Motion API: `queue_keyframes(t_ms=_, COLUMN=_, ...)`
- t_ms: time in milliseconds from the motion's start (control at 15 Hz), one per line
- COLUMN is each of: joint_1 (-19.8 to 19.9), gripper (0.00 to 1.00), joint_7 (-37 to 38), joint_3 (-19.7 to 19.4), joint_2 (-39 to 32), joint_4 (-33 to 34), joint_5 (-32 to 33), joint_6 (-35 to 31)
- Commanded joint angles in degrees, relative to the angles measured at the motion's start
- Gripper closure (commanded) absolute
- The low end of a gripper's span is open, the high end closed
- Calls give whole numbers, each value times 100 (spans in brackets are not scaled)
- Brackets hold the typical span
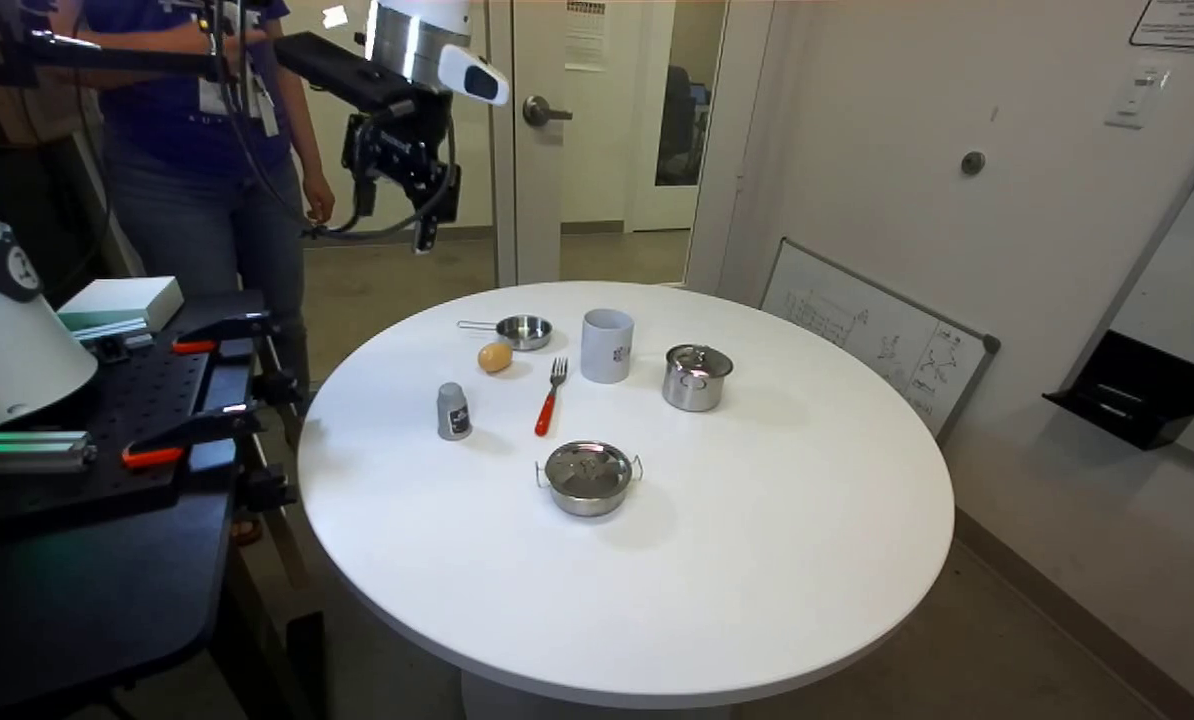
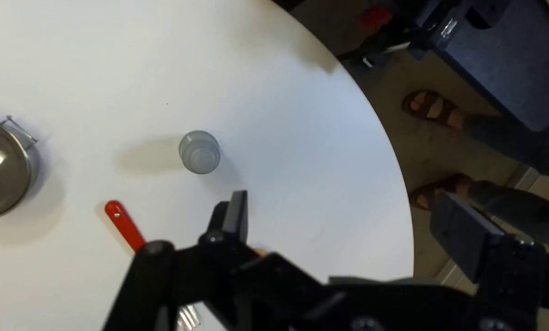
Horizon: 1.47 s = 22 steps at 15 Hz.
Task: Pick up the object from the table and put it in the cup
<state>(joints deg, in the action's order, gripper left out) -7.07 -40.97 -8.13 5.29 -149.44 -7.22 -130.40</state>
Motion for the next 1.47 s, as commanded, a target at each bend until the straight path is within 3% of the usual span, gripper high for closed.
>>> queue_keyframes(t_ms=0, joint_1=233, gripper=0, joint_7=-126, joint_3=266, joint_2=-158, joint_4=87, joint_5=-50, joint_6=7)
queue_keyframes(t_ms=267, joint_1=250, gripper=0, joint_7=-216, joint_3=294, joint_2=-314, joint_4=220, joint_5=-51, joint_6=7)
queue_keyframes(t_ms=600, joint_1=491, gripper=0, joint_7=-77, joint_3=372, joint_2=-538, joint_4=-148, joint_5=-167, joint_6=-996)
queue_keyframes(t_ms=1067, joint_1=901, gripper=0, joint_7=-285, joint_3=610, joint_2=-1761, joint_4=-62, joint_5=-508, joint_6=-1849)
queue_keyframes(t_ms=1400, joint_1=1290, gripper=0, joint_7=-208, joint_3=910, joint_2=-2455, joint_4=283, joint_5=-279, joint_6=-2050)
